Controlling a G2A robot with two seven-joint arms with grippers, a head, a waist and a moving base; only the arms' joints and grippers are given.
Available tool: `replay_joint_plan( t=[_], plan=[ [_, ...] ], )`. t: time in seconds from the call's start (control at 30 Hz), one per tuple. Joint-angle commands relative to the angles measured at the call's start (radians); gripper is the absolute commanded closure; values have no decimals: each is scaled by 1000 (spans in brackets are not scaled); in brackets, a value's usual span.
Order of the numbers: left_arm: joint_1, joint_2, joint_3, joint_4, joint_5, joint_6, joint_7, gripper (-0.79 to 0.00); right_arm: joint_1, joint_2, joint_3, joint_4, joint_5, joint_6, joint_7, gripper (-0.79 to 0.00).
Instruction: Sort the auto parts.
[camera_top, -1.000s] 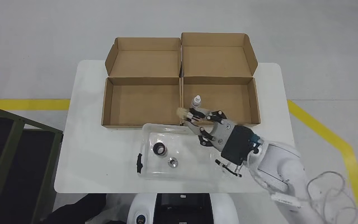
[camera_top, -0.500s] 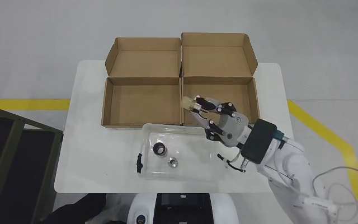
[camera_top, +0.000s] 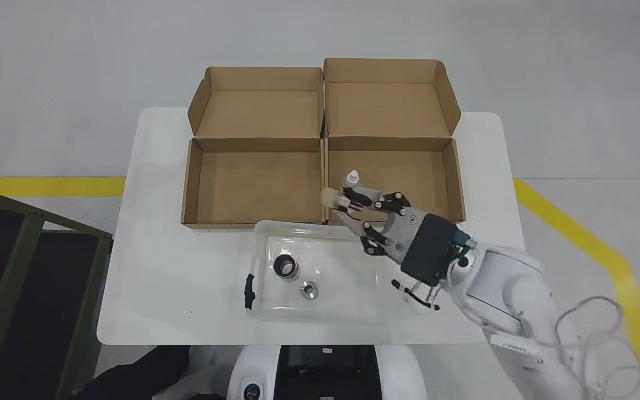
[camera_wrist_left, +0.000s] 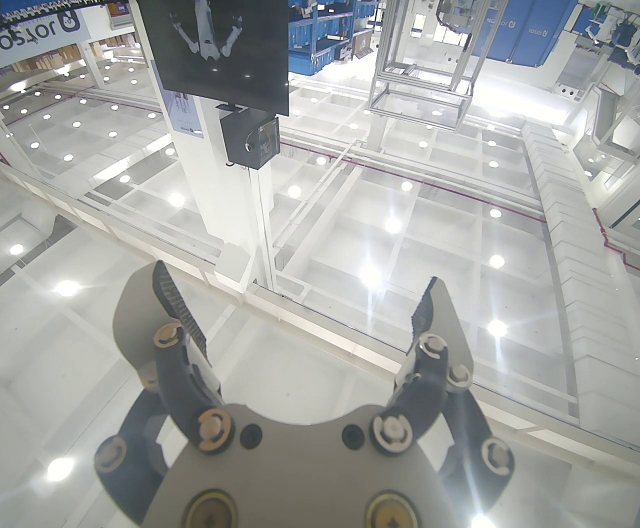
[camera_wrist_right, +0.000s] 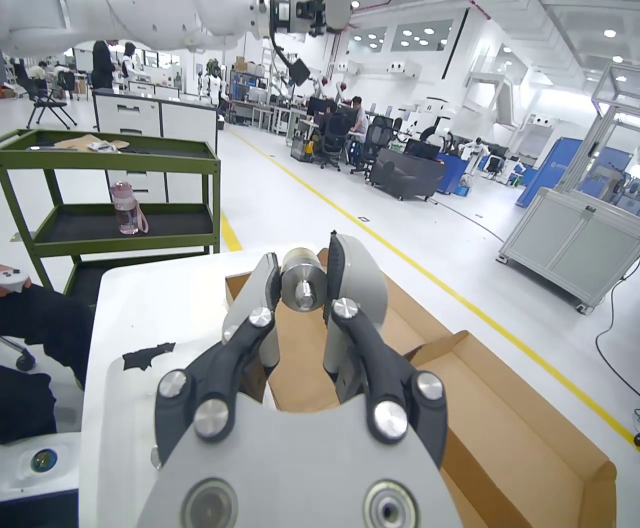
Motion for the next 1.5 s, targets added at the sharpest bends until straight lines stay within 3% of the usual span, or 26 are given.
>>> replay_joint_plan(
  t=[0.0,0.83,1.47],
  plan=[
    [0,0,0,0,0,0,0,-785,8,1,1,15,-11,-16,22,0],
    [0,0,0,0,0,0,0,-785,84,18,76,227,-24,-31,349,0],
    [0,0,0,0,0,0,0,-785,225,4,-55,429,-40,-40,503,0]
  ],
)
